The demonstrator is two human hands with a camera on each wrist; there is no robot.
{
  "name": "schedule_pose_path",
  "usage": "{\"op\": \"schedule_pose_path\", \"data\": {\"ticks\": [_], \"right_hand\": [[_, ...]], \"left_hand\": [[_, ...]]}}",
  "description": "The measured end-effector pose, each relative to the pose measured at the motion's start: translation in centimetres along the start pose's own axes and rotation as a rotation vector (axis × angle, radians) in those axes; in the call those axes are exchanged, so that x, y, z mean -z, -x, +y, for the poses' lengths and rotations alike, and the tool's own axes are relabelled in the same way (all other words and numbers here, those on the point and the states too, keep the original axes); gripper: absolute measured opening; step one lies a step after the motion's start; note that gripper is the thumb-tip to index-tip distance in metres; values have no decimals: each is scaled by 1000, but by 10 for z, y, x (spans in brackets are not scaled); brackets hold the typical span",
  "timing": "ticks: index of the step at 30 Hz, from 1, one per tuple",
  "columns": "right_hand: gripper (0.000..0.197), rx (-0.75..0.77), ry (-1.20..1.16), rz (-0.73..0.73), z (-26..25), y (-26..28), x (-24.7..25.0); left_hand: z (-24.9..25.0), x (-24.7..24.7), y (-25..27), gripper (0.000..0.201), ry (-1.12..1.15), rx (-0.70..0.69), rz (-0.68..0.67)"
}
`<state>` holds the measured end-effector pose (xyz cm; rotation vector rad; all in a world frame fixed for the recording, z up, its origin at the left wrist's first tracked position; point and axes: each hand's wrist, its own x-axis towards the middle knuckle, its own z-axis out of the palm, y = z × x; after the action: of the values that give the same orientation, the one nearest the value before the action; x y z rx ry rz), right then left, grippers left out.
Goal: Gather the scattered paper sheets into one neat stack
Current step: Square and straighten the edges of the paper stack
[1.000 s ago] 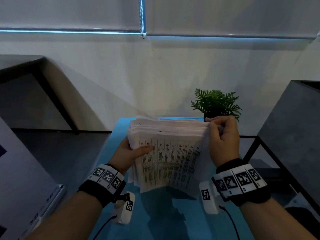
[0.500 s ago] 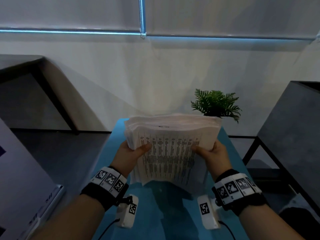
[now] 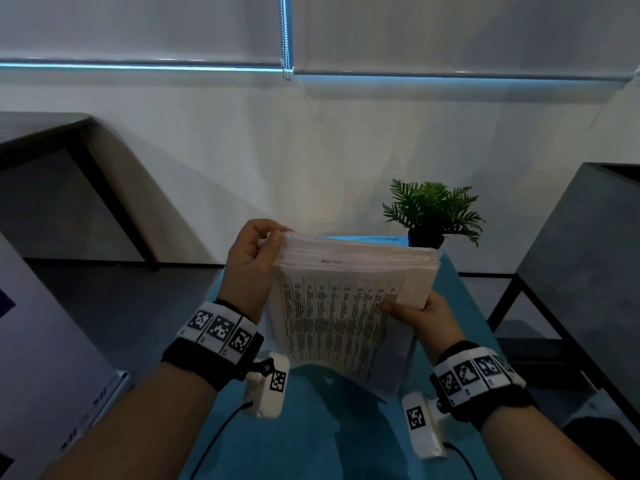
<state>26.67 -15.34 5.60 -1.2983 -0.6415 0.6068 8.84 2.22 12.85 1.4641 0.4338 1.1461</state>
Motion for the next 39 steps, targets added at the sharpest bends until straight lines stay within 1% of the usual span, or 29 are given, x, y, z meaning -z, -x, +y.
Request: {"op": "schedule_pose_path", "data": {"ticks": [2,3,4,5,7,8,9,10,11,13,16,18,19,20,21,22,23,24,25,26,27,29,30,31,33,34,35,37,39], "right_hand": [[63,-8,-9,-6,2,-2,0],[69,-8,-17,-3,2,-2,-1],[69,-6,-21,-4,3,-4,-1],[63,-9,-29,-3,4,-5,0],[42,-18,-45,8,3,-6,0],[41,-16,-51,4,3,-6,0],[48,-19,-50,-4,2,-5,0],[62,-21,-40,-11,2,-5,0],[71,-25,-37,-9,1,-5,0],[66,-23,-34,-6,1,-5,0],[56,-24,-44,-5,3,-6,0],[46,-37,-43,4,3,-6,-1],[46,-41,-39,2,4,-6,-1],[46,-45,-39,0,4,-5,-1],[47,-51,-42,2,6,-6,0],[47,-54,-44,10,9,-6,3],[45,-58,-45,19,12,-6,5],[44,-60,-41,29,14,-6,5],[42,-67,-37,41,16,-6,4],[39,-71,-38,60,17,-6,3],[34,-69,-41,81,16,-5,0],[26,-44,-57,107,12,-4,-6],[25,-21,-82,104,9,-3,-8],[31,8,-110,93,6,-3,-8],[55,29,-123,76,5,-1,-4],[55,22,-107,71,7,0,-3],[49,13,-84,70,8,3,-3],[36,-26,-44,102,10,4,-5],[32,-9,-33,140,7,3,-6]], "left_hand": [[-3,0,-2,19,-15,47,56],[-4,1,-2,20,-13,67,86],[-4,1,-3,21,4,84,104],[-2,0,-4,19,41,94,110],[2,-3,-4,10,91,86,91],[3,-5,-4,6,62,55,70],[3,-5,-5,7,16,18,50],[1,-5,-5,9,-30,-2,33],[0,-5,-4,15,-50,2,38],[-5,-2,-5,22,-36,55,103],[-6,-1,-8,21,-35,122,208],[-4,-1,-9,12,64,183,198],[-3,-1,-8,6,132,224,136],[-6,3,-6,22,165,258,54],[-12,8,-2,48,154,266,-43],[-21,14,2,74,84,262,-147],[-31,19,9,93,1,265,-237],[-40,23,17,102,-64,289,-296],[-49,26,25,103,-102,332,-320],[-55,27,31,99,-121,380,-318],[-59,25,36,84,-116,389,-280],[-56,19,39,38,-136,332,-110],[-49,17,38,32,-125,293,-59],[-43,16,36,37,-92,251,-47],[-35,16,34,49,-26,199,-91],[-35,17,34,54,-27,205,-122],[-37,17,35,55,-49,229,-135],[-41,14,37,44,-113,294,-117],[-40,11,37,32,-119,309,-72]]}}
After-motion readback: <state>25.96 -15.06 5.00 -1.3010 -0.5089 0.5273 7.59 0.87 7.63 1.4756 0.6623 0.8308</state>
